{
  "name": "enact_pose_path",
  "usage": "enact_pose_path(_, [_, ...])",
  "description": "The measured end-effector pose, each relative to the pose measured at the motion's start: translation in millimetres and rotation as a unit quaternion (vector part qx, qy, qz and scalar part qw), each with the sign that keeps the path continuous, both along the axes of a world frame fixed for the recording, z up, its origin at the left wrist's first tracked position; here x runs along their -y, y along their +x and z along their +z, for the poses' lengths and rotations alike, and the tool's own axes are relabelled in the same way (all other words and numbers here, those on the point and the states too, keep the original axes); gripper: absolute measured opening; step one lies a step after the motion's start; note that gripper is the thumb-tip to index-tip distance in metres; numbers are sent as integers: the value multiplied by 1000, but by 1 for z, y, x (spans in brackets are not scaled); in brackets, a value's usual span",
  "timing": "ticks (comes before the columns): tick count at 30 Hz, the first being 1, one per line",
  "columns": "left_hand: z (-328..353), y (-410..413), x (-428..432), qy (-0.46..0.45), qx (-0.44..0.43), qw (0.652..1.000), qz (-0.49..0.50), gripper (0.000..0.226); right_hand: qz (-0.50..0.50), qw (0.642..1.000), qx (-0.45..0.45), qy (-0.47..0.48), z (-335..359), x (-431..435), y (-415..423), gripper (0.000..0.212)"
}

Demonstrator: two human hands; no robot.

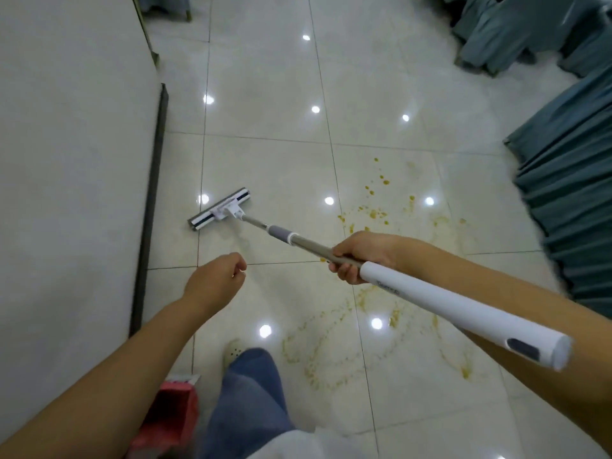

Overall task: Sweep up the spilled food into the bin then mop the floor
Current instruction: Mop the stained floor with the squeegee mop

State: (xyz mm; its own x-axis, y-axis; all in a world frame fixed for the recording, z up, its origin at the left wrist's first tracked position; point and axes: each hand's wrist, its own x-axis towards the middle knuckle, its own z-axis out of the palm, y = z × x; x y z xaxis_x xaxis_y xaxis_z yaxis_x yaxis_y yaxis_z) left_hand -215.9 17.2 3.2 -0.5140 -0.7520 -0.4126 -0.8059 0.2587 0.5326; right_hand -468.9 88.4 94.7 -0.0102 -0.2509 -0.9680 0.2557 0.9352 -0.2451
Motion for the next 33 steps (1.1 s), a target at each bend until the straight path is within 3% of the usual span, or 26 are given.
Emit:
enact_pose_path(13, [-26, -107, -281, 16, 36, 997, 66, 25, -35, 999, 9, -31, -88, -304, -48, 14])
enact_pose_path(18, [-57, -173, -393, 119, 27, 992, 23, 12, 23, 1000, -4, -20, -96, -433, -102, 12])
enact_pose_path(23, [-90, -248, -469, 284, 12, 950, 127, 15, 106, 993, -11, 44, -85, -533, -140, 18])
enact_pose_path(26, [-111, -287, -508, 433, 1, 864, 255, 18, 129, 988, -26, 77, -89, -570, -151, 20])
enact_pose_path(29, [-126, -304, -531, 556, -74, 712, 421, 19, 122, 989, -55, 58, -102, -579, -141, 18])
enact_pose_path(31, [-134, -306, -528, 586, -127, 605, 524, 17, 156, 983, -88, 30, -114, -579, -124, 21])
enact_pose_path(33, [-142, -302, -522, 585, -148, 525, 600, 16, 186, 976, -108, 23, -121, -580, -109, 27])
